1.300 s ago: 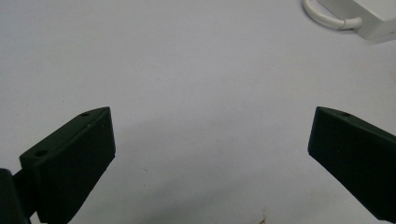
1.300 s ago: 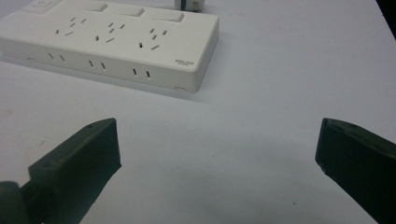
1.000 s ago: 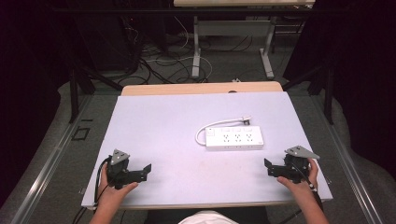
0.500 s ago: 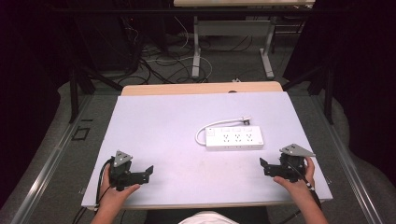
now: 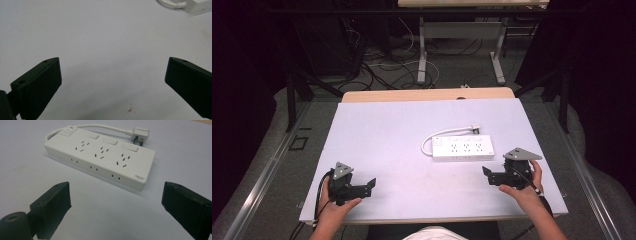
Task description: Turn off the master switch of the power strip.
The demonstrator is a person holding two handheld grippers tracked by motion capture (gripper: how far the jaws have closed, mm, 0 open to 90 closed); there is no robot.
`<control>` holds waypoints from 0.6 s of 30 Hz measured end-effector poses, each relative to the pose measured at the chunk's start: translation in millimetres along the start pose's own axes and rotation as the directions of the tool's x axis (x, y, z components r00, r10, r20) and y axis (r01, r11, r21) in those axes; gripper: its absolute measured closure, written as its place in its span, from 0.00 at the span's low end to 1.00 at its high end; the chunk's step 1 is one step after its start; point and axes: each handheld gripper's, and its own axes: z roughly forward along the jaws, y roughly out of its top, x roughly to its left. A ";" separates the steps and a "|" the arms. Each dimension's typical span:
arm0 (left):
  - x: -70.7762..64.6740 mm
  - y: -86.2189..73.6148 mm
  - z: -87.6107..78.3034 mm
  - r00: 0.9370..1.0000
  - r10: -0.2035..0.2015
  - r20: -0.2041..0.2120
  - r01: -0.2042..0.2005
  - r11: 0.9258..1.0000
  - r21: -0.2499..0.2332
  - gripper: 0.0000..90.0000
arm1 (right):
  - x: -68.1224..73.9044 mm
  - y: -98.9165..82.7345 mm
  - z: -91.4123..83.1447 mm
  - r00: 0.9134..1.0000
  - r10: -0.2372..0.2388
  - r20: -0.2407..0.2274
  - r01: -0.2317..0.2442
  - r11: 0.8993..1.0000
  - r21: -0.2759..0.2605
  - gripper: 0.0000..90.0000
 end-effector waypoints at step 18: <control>-0.2 -0.4 0.1 1.000 -0.006 0.004 0.006 1.000 -0.002 0.01 | 18.9 35.1 6.9 0.994 -0.071 -0.084 0.077 0.995 0.064 0.16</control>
